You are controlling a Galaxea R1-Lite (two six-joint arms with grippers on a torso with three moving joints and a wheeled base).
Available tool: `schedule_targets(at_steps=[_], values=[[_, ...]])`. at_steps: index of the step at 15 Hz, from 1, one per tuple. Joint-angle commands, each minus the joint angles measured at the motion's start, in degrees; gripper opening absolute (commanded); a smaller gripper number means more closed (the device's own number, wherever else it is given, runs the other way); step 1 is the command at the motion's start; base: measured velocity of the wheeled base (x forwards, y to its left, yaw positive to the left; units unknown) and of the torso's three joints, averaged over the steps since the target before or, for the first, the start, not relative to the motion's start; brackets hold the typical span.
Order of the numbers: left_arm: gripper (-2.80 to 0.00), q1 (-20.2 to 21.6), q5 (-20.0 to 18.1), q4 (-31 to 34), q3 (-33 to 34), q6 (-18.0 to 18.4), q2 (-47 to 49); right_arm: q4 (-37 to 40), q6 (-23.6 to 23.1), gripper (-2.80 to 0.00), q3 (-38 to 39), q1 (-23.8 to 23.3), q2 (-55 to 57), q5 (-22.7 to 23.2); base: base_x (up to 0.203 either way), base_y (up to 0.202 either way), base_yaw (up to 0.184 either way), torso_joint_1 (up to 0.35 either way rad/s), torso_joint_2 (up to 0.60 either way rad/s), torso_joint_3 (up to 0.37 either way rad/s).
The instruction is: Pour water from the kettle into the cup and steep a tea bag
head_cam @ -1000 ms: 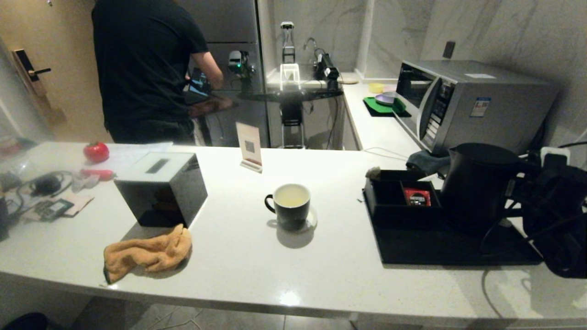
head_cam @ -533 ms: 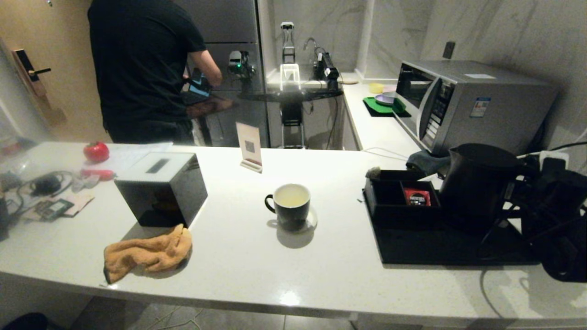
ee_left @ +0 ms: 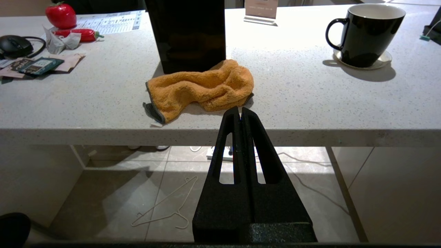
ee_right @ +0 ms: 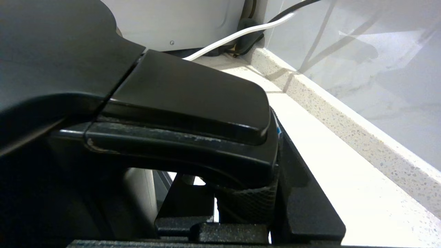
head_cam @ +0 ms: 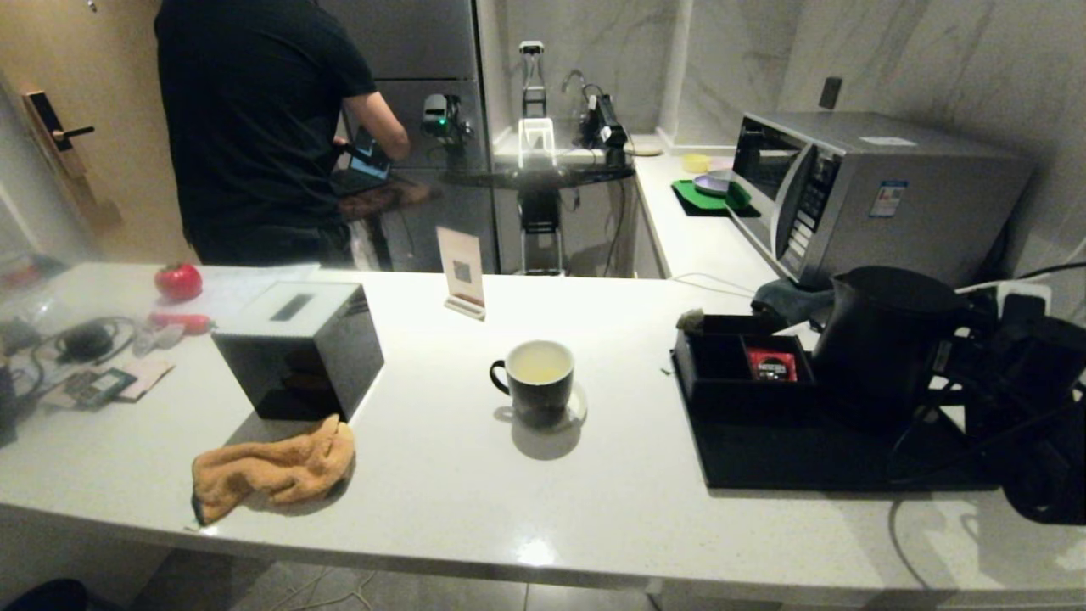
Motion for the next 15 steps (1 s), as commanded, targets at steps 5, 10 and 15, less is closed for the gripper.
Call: schedule_targets(at_steps=[5,10,15], values=[[-2.8,0.0,0.0,0.0,0.0,0.0,0.0,-1.3,-0.1,-2.8,0.0,0.0,0.3,-0.2,0.0,0.0,0.0,0.0,0.0,0.0],[-2.8,0.0,0.0,0.0,0.0,0.0,0.0,-1.4,-0.1,0.0,0.6,0.1,0.7,-0.2,0.0,0.0,0.0,0.0,0.0,0.0],[-2.8,0.0,0.0,-0.1,0.0,0.0,0.0,-1.4,-0.1,0.0,0.7,0.0,1.0,-0.3,0.0,0.0,0.0,0.0,0.0,0.0]])
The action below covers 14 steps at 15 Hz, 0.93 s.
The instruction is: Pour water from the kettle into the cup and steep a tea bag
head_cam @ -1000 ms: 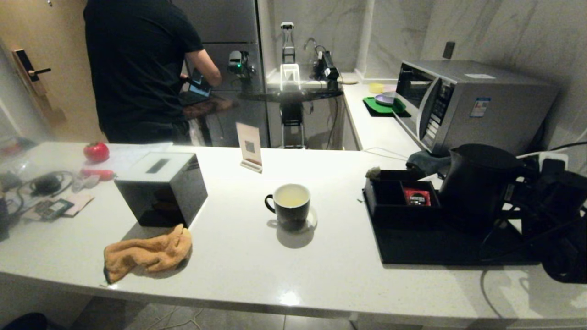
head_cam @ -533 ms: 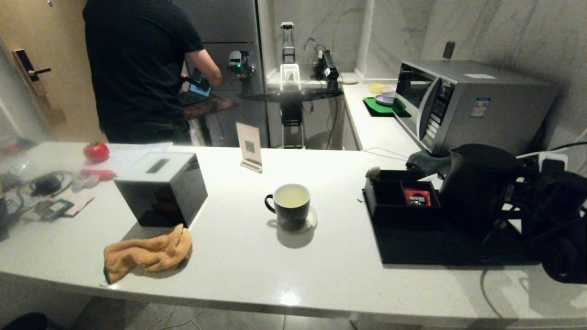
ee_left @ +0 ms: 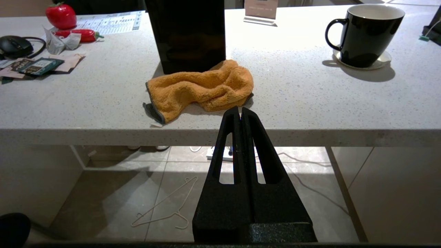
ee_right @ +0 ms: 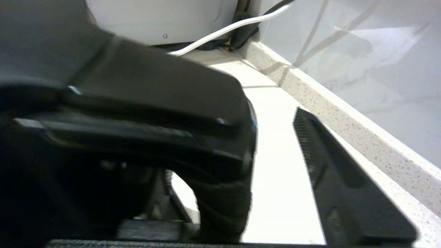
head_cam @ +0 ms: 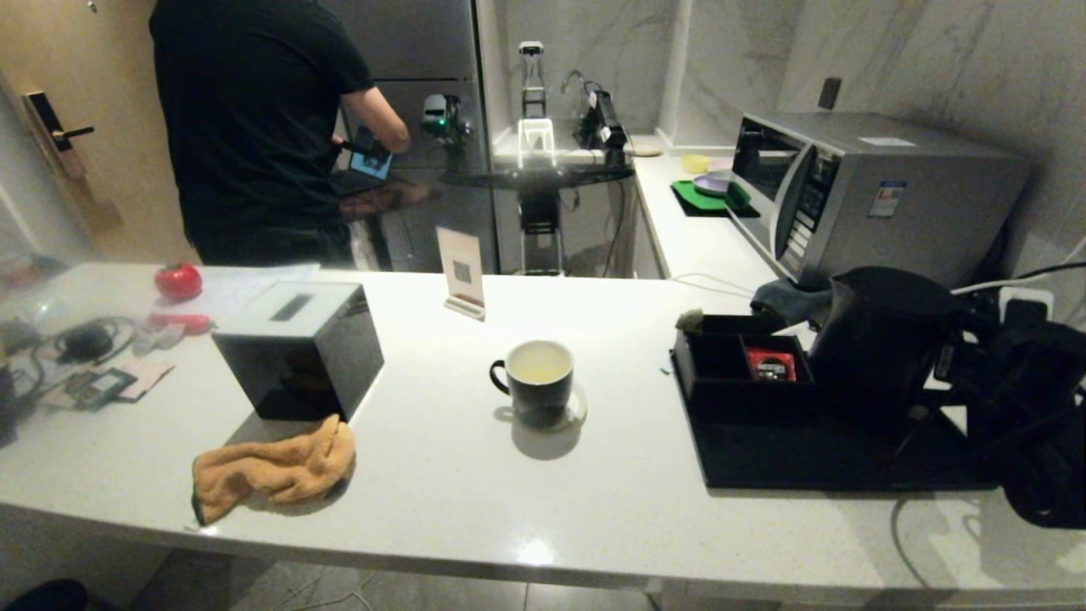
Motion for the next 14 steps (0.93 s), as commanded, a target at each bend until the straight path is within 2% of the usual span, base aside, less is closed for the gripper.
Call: schedule_targets(at_steps=[1,7,14], values=[[-2.8,0.0,0.0,0.0,0.0,0.0,0.0,-1.4,-0.1,0.0,0.2,0.0,0.4,-0.1,0.0,0.0,0.0,0.0,0.0,0.0],[-2.8,0.0,0.0,0.0,0.0,0.0,0.0,-1.2,-0.3,0.0,4.9,0.1,-2.2,-0.1,0.0,0.0,0.0,0.0,0.0,0.0],[-2.8,0.0,0.0,0.0,0.0,0.0,0.0,-1.3,-0.2,0.0,15.1,0.0,-10.4,-0.1,0.0,0.0,0.0,0.0,0.0,0.0]])
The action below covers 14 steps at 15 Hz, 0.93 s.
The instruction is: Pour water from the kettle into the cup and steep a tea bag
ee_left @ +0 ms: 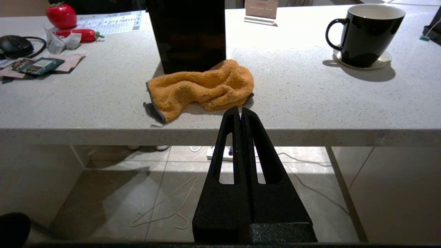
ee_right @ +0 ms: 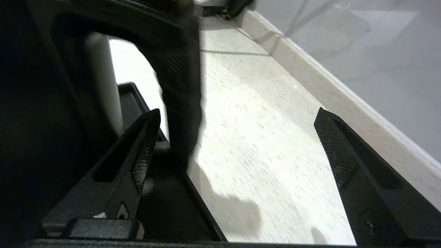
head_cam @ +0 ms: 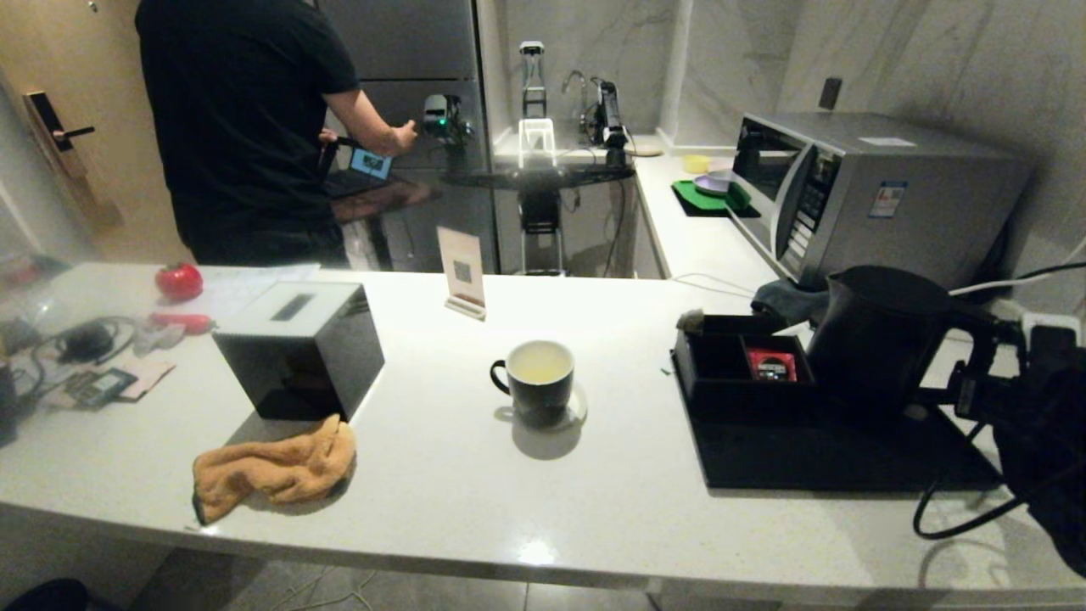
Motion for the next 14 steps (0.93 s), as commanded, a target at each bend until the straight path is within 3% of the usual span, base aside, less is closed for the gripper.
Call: schedule_targets(at_steps=[1,9,10,14], values=[[-2.8,-0.1,0.0,0.0,0.0,0.0,0.0,-1.4,-0.1,0.0,3.2,0.0,-4.1,-0.2,0.0,0.0,0.0,0.0,0.0,0.0],[-2.8,0.0,0.0,0.0,0.0,0.0,0.0,-0.9,0.0,0.0,17.7,0.1,-18.8,0.1,0.0,0.0,0.0,0.0,0.0,0.0],[-2.8,0.0,0.0,0.0,0.0,0.0,0.0,-0.8,-0.2,-2.8,19.6,0.1,-20.8,0.6,0.0,0.0,0.0,0.0,0.0,0.0],[-2.8,0.0,0.0,0.0,0.0,0.0,0.0,0.8,-0.6,-2.8,22.3,0.2,-29.2,5.9,0.0,0.0,0.0,0.0,0.0,0.0]])
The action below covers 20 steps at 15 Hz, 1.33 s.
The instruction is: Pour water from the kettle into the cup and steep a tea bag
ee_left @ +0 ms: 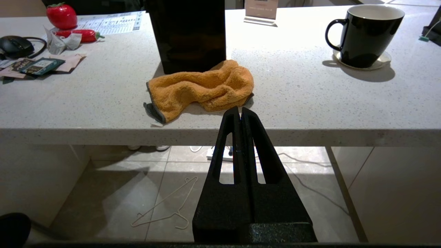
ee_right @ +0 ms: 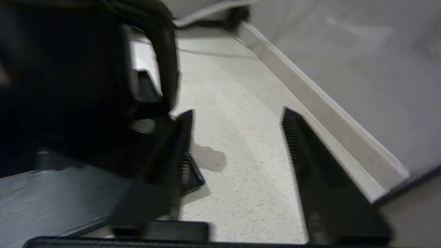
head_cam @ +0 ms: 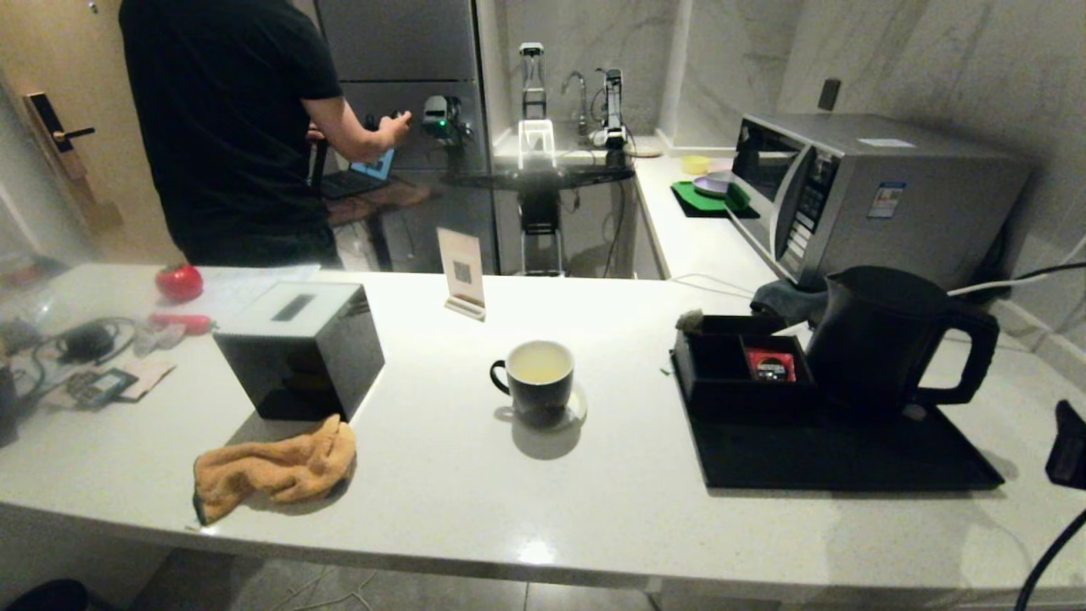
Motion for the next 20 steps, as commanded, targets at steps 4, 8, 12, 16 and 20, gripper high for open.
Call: schedule_targets(at_steps=[4,8,12,16,20], values=[[-2.8,-0.1,0.0,0.0,0.0,0.0,0.0,6.2,-0.4,-2.8,0.7,0.2,-10.7,5.5,0.0,0.0,0.0,0.0,0.0,0.0],[-2.8,0.0,0.0,0.0,0.0,0.0,0.0,12.0,-1.2,-2.8,0.7,6.9,-18.9,9.3,0.0,0.0,0.0,0.0,0.0,0.0],[-2.8,0.0,0.0,0.0,0.0,0.0,0.0,16.0,-6.9,-2.8,0.7,7.8,-20.4,9.5,0.0,0.0,0.0,0.0,0.0,0.0],[-2.8,0.0,0.0,0.0,0.0,0.0,0.0,31.1,-9.9,-2.8,0.7,8.3,-24.6,9.0,0.0,0.0,0.0,0.0,0.0,0.0],[-2.8,0.0,0.0,0.0,0.0,0.0,0.0,50.7,-13.9,-2.8,0.7,9.3,-25.9,8.9,0.0,0.0,0.0,0.0,0.0,0.0]])
